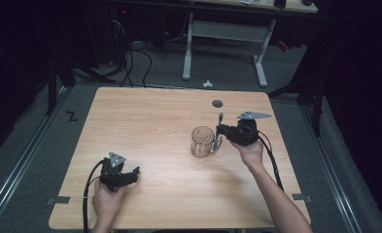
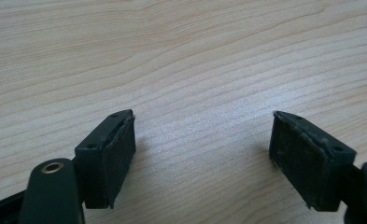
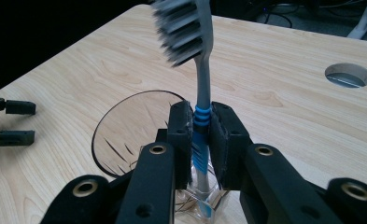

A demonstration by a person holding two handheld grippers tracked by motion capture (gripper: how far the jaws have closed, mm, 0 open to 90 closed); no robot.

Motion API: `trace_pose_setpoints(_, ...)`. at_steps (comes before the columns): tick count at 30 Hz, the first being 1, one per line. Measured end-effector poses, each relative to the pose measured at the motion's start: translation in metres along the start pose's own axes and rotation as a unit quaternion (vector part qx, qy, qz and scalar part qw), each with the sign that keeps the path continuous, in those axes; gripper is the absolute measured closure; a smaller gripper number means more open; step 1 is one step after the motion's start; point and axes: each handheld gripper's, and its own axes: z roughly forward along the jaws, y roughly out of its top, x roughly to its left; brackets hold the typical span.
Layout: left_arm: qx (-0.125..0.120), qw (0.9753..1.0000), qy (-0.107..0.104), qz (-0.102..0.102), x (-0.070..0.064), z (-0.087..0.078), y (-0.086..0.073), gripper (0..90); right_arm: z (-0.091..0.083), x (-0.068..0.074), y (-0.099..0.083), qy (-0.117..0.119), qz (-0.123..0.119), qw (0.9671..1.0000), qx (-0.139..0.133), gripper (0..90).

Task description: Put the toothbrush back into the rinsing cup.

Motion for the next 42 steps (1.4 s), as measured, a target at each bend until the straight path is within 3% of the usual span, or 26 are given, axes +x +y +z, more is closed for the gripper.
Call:
trace_pose_setpoints(20,0.0,1.0,0.0,0.0,0.0,0.0,0.0,23.2,0.0038,-0.0026,-0.002,0.001,0.007,0.9999,0.012,77.4)
trace_pose_setpoints(29,0.0,1.0,0.0,0.0,0.0,0.0,0.0,23.2,0.0032,-0.0032,-0.002,0.005,0.008,0.9999,0.009,64.7)
trace_pose_setpoints(42,0.0,1.0,0.0,0.0,0.0,0.0,0.0,23.1,-0.0026,-0.004,-0.001,0.006,0.013,0.9999,0.003,57.5)
